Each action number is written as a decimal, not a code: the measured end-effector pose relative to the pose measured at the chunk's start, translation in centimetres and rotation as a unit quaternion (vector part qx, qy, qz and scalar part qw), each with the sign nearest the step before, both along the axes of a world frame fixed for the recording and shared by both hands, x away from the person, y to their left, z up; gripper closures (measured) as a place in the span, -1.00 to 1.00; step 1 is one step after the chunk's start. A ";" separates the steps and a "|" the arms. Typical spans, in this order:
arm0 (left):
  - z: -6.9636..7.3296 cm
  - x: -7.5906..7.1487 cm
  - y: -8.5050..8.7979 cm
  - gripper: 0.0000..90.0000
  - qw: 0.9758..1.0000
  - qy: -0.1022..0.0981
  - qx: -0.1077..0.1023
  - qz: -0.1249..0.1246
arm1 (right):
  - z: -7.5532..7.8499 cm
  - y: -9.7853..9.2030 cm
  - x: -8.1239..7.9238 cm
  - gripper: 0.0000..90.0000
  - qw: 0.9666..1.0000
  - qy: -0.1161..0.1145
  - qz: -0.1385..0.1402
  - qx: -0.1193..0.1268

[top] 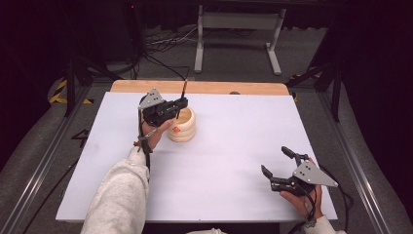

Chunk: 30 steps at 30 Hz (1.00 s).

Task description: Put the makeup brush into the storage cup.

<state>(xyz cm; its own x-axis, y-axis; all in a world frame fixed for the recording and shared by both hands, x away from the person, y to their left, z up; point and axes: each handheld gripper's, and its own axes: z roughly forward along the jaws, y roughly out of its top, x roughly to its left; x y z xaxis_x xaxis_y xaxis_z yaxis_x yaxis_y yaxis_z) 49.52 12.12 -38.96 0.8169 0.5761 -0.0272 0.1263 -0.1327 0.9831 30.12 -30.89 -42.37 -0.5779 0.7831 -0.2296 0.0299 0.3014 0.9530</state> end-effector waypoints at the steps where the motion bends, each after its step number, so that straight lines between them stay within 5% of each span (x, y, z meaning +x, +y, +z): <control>1: -0.1 0.1 0.0 0.85 1.000 0.002 -0.002 -0.002 | 0.0 0.0 0.0 -0.76 1.000 -0.001 0.000 -0.001; 30: -3.2 -0.6 0.9 0.85 1.000 0.015 -0.008 -0.003 | 0.0 0.1 0.0 -0.75 1.000 0.000 0.002 -0.001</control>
<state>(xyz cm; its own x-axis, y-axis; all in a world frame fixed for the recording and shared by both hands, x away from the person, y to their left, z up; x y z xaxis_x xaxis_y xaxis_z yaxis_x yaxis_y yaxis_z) 48.87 13.01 -42.14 0.8185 0.5713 -0.0611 0.1549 -0.1171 0.9810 30.10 -30.80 -42.38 -0.5814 0.7799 -0.2318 0.0280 0.3039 0.9523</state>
